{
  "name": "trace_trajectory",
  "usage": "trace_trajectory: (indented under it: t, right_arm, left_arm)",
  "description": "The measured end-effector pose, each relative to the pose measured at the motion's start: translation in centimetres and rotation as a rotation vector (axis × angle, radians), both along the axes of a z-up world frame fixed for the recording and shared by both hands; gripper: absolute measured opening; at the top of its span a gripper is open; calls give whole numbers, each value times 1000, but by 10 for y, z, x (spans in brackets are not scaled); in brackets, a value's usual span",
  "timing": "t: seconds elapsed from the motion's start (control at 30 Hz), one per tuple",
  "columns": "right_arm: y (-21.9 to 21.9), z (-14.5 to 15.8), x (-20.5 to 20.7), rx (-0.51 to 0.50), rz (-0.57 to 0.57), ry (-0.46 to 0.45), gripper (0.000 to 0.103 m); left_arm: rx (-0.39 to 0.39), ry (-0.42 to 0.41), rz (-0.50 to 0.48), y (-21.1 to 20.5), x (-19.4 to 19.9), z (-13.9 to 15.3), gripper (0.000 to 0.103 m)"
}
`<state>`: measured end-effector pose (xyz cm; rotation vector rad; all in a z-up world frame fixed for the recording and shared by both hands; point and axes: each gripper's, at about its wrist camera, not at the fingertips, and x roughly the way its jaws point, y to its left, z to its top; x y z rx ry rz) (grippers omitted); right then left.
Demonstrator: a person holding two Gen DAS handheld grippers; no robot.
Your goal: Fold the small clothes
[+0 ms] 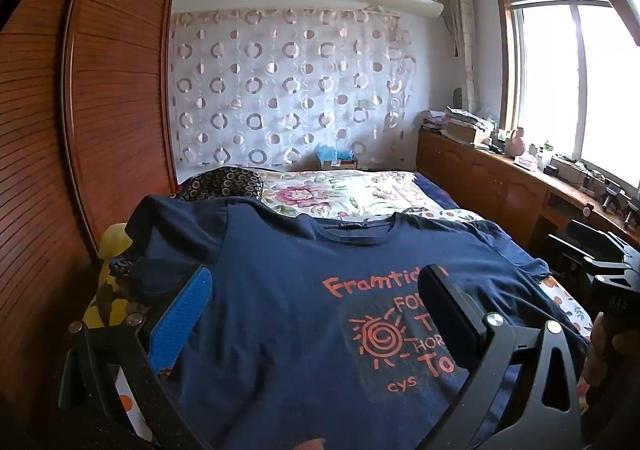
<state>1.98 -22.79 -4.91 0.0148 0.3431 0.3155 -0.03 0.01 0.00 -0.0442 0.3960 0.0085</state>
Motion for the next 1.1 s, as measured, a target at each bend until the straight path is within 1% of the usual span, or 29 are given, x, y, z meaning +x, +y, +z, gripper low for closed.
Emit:
trace_trajectory:
  t: [0.23,0.27,1.1]
  right_arm:
    - [-2,0,1,-4,11,-2,103]
    - [-2,1,1,-5,2,-3,103]
    - [6,0,-3,-15,3,-17,103]
  left_arm:
    - [-5,-4,-2,3,-4,2,103]
    - [7,6,-1,0,0,0,103]
    - [18,8,0,0,0,0,103]
